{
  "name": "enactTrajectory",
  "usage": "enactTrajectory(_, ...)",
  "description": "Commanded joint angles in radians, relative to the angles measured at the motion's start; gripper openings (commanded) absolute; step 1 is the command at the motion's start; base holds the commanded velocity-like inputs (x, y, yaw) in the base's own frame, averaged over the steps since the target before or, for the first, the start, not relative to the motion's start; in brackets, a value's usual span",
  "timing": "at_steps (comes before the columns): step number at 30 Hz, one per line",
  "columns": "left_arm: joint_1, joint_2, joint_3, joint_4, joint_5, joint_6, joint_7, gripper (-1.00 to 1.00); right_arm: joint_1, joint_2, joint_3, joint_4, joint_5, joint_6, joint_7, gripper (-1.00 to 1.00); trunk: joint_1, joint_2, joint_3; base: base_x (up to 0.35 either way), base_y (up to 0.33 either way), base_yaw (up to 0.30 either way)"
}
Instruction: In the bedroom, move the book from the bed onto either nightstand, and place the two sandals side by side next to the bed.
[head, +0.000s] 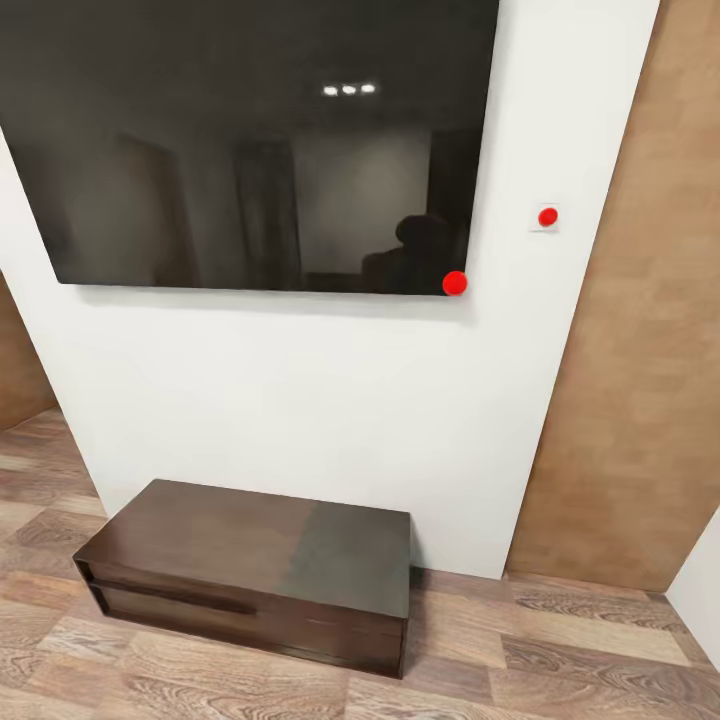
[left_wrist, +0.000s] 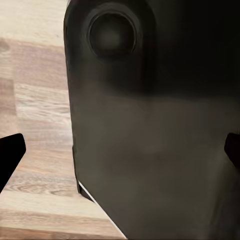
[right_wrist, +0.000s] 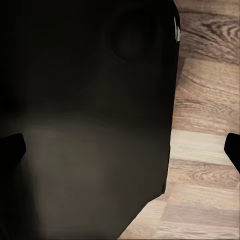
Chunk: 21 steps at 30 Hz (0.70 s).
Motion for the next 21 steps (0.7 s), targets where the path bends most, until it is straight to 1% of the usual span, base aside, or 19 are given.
enactTrajectory(1,-0.002,-0.006,0.005,-0.006,0.001,-0.006,-0.003,1.0,-0.003,-0.001,0.001,0.001,-0.001,0.002,0.0,1.0,0.0,0.0,0.0,0.0,0.0,0.0)
enactTrajectory(3,-0.002,-0.017,0.005,-0.017,0.0,-0.007,-0.003,1.0,-0.003,-0.001,0.001,0.003,-0.001,0.003,-0.001,1.0,0.0,0.0,0.0,0.0,0.0,0.0)
enactTrajectory(4,-0.002,-0.018,0.005,-0.021,0.0,-0.007,-0.003,1.0,-0.003,-0.001,0.001,0.003,-0.001,0.003,-0.001,1.0,0.0,0.0,0.0,0.0,0.0,0.0)
enactTrajectory(12,-0.002,-0.025,0.005,-0.035,0.0,-0.008,-0.003,1.0,-0.003,-0.001,0.002,0.004,-0.001,0.005,-0.001,1.0,0.0,0.0,0.0,0.0,0.0,0.0)
enactTrajectory(21,-0.002,-0.026,0.005,-0.038,0.0,-0.008,-0.003,1.0,-0.003,-0.001,0.002,0.005,-0.002,0.005,0.0,1.0,0.0,0.0,0.0,0.0,0.0,0.004)
